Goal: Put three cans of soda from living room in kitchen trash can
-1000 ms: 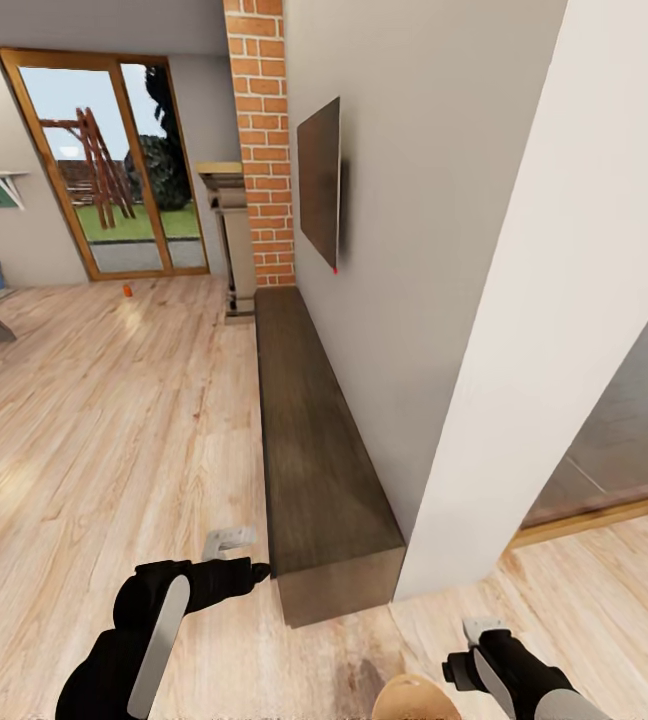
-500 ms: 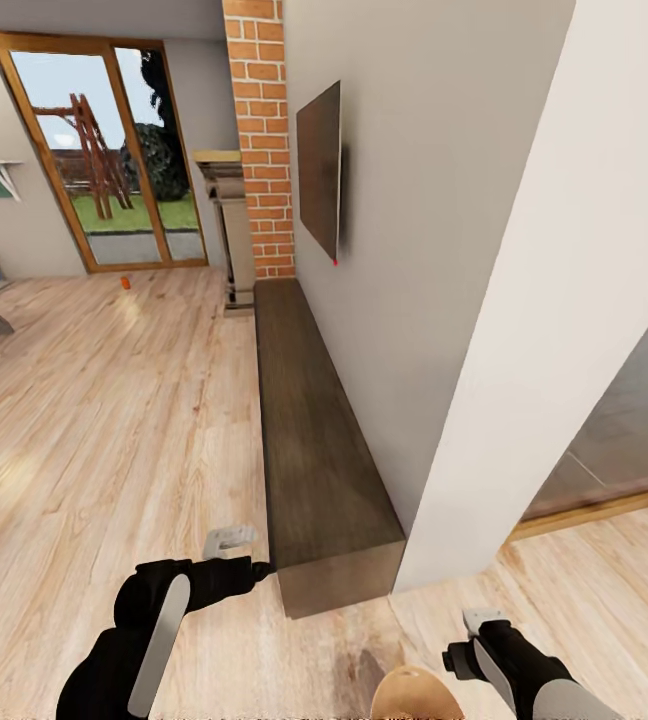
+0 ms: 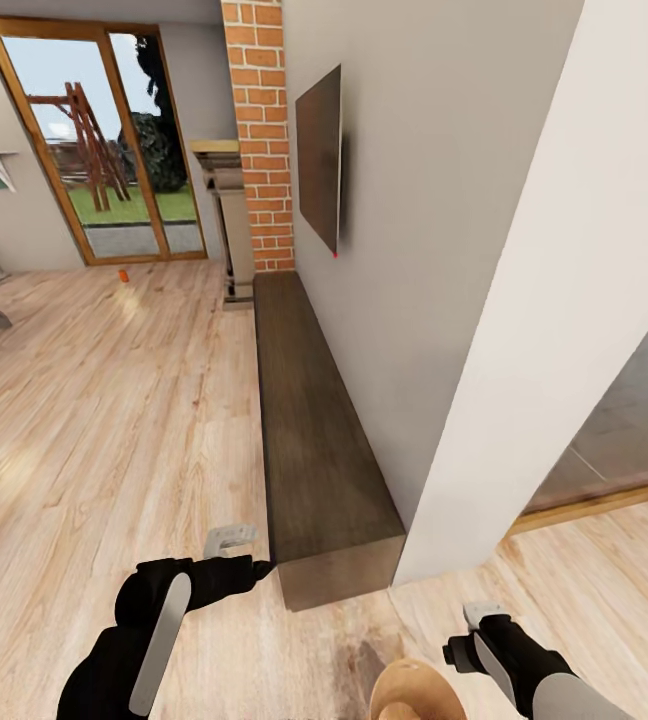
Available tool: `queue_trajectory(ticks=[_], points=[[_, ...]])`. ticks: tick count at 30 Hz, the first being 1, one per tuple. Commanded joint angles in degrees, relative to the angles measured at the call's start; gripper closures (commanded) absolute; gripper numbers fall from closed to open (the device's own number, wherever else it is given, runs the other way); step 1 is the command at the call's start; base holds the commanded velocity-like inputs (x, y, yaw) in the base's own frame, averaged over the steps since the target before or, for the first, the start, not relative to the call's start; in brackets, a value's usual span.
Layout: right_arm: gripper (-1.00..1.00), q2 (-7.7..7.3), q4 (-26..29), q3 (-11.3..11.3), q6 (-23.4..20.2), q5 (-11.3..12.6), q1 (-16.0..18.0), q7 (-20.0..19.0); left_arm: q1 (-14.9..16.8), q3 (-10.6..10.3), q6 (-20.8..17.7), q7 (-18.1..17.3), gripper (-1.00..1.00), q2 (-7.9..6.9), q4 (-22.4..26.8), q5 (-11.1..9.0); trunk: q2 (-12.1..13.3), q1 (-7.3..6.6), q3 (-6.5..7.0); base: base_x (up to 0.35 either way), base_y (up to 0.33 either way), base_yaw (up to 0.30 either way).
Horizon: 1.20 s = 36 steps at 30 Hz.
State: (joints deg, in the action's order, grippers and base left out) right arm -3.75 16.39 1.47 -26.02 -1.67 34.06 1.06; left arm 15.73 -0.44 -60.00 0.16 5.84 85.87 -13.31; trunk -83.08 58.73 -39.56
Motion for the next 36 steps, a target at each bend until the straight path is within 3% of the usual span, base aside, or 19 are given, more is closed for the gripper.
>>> queue_trajectory(ticks=[1, 36], points=[[-1.0, -0.01, 0.0, 0.0, 0.0, 0.0, 0.0, 0.0, 0.0, 0.0, 0.0, 0.0, -1.0, 0.05, 0.0, 0.0, 0.0, 0.0, -0.03, 0.0, 0.0, 0.0], [-1.0, -0.85, 2.2, 0.1, 0.6, 0.0, 2.1, 2.6, 0.8, 0.0, 0.2, -0.1, -1.0, 0.32, -0.1, 0.1, 0.0, 0.0, -0.09, 0.0, 0.0, 0.0]])
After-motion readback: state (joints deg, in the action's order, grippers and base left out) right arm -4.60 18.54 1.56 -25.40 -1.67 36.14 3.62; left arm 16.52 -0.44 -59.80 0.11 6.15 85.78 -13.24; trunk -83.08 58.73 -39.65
